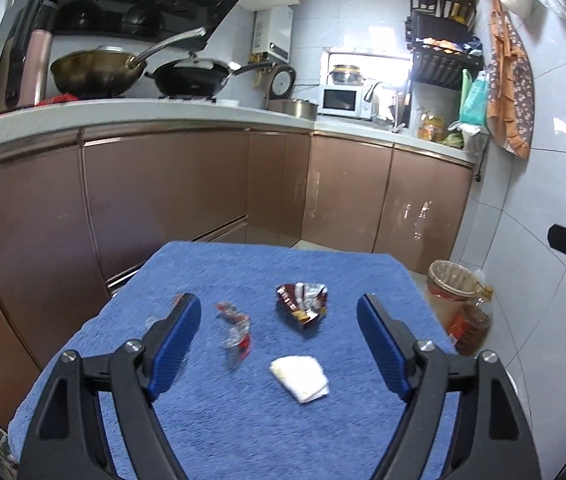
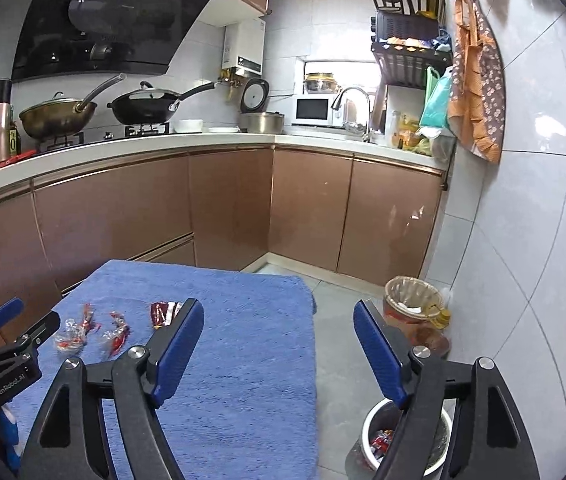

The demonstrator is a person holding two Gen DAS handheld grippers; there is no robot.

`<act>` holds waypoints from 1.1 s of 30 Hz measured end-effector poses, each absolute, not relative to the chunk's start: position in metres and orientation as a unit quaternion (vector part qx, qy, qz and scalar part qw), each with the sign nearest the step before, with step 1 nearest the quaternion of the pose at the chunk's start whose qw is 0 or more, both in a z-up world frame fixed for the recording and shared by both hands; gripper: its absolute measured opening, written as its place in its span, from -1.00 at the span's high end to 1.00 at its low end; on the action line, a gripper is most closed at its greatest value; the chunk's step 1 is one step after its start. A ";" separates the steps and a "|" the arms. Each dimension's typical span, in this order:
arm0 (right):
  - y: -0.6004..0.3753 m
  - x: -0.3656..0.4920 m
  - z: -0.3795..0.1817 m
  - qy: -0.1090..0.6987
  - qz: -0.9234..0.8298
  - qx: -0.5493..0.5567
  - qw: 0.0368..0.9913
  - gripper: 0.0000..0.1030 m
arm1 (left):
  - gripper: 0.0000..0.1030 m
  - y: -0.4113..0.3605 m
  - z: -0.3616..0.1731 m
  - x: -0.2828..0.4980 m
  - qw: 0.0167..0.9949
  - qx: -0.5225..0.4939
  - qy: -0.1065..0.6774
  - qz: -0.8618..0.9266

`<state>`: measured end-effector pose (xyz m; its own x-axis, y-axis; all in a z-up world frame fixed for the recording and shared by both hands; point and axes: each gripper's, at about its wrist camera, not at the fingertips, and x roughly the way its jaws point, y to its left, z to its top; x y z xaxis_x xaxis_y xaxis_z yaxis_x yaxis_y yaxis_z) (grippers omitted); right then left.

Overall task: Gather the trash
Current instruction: 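Move both grippers back toward the towel, then grasp a clear red-striped wrapper with the left gripper while the right gripper grasps the white tissue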

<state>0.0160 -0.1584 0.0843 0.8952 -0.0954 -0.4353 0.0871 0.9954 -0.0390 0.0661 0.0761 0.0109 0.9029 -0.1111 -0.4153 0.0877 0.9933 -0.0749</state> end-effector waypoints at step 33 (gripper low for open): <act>-0.084 0.142 -0.079 0.428 0.205 0.055 0.878 -0.21 | -0.08 0.102 -0.109 0.238 0.900 -0.068 0.416 -0.115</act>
